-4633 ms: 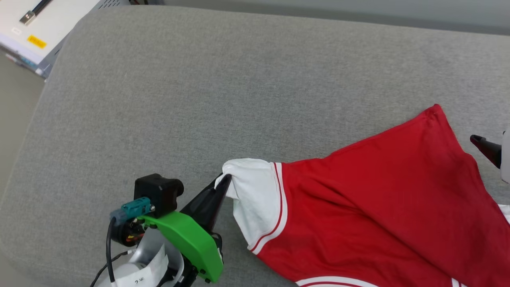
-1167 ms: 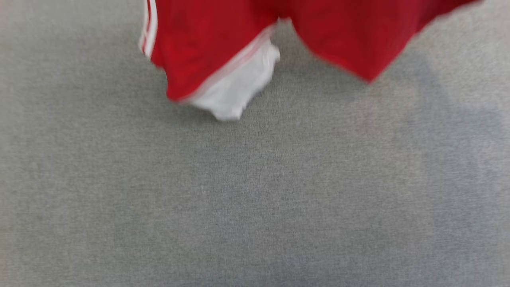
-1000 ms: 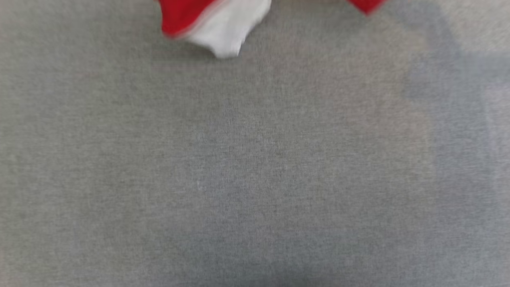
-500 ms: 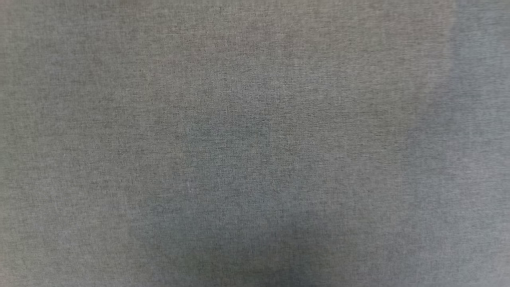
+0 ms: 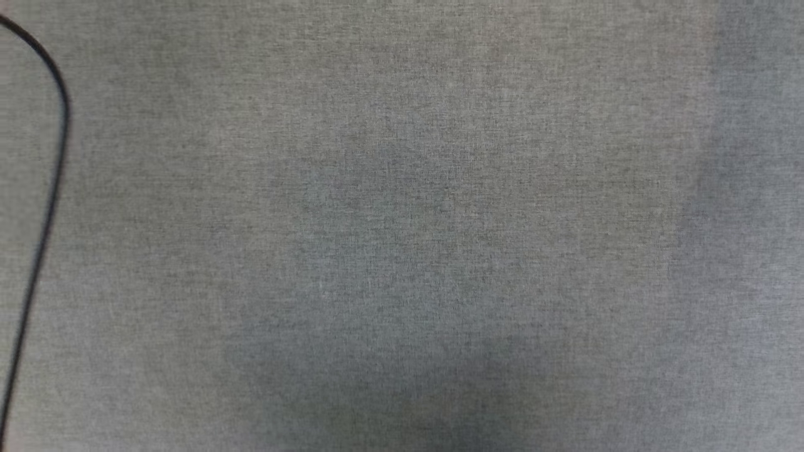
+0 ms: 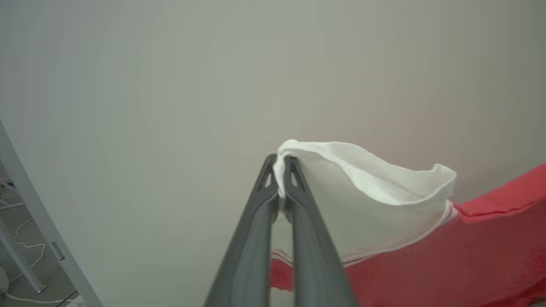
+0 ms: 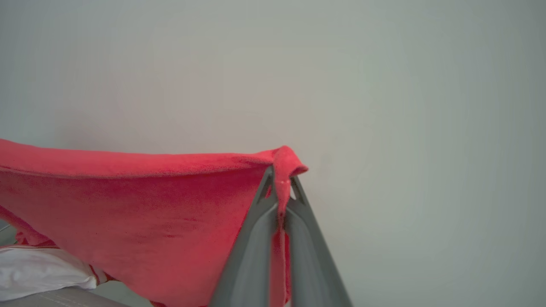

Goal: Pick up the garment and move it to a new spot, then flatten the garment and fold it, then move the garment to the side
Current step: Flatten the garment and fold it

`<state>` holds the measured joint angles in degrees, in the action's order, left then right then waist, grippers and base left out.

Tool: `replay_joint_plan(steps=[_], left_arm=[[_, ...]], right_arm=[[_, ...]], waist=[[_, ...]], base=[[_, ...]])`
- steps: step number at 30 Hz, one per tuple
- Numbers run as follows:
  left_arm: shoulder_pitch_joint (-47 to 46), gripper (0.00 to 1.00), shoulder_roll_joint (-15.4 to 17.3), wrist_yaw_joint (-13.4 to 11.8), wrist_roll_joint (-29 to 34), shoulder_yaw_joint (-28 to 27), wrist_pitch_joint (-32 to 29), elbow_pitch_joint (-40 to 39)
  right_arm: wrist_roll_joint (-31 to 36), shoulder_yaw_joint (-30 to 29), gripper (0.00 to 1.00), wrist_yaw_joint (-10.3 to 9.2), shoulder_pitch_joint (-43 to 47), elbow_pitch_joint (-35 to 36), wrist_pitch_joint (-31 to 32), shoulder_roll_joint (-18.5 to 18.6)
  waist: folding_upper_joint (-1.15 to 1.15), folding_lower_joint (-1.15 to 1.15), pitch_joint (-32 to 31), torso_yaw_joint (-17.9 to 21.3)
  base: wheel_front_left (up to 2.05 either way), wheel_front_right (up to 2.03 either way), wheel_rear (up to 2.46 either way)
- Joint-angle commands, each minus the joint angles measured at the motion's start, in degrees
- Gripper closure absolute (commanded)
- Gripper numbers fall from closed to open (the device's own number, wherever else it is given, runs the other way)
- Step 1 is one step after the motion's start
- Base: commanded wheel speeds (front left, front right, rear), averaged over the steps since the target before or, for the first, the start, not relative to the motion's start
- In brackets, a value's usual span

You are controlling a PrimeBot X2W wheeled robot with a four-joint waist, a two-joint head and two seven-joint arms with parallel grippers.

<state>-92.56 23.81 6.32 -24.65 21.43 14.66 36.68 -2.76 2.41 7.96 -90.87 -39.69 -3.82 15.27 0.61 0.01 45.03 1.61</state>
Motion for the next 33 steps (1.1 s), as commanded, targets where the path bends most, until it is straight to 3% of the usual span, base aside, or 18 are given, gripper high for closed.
replay_joint_plan(steps=[1, 7, 17, 26, 33], left_arm=[[3.5, 1.0, -0.8, 0.2, 0.4, -0.6, 0.3, -1.4], [18.8, 1.0, -3.1, 0.5, 1.0, -2.9, 0.3, -7.4], [44.5, 1.0, -4.8, 0.8, 2.7, -2.0, 0.3, -13.3], [62.8, 1.0, -3.0, 0.6, 0.2, -0.2, -1.8, -14.5], [74.8, 1.0, 0.7, 0.7, -2.0, 1.2, -6.1, -19.1]], right_arm=[[-1.1, 0.6, 1.0, -0.47, 2.2, -0.4, -1.2, -0.3], [-5.7, 4.2, 1.0, -0.47, 11.8, -1.3, -4.5, -1.9], [-12.6, 10.5, 1.0, -0.47, 33.6, -1.0, -5.7, 2.1], [-22.4, 12.8, 1.0, -0.47, 49.2, 1.8, -0.1, 6.2], [-29.3, 13.8, 1.0, -0.47, 59.3, 4.8, 4.6, 9.2]], waist=[[-0.61, -0.01, -1.6, -0.6], [-0.61, -0.01, -6.9, -1.6], [-0.61, -0.01, -19.4, -3.3], [-0.61, -0.01, -28.4, -3.7], [-0.61, -0.01, -34.0, -3.7]], base=[[0.0, 0.0, 0.0], [0.0, 0.0, 0.0], [0.0, 0.0, 0.0], [0.0, 0.0, 0.0], [0.0, 0.0, 0.0]])
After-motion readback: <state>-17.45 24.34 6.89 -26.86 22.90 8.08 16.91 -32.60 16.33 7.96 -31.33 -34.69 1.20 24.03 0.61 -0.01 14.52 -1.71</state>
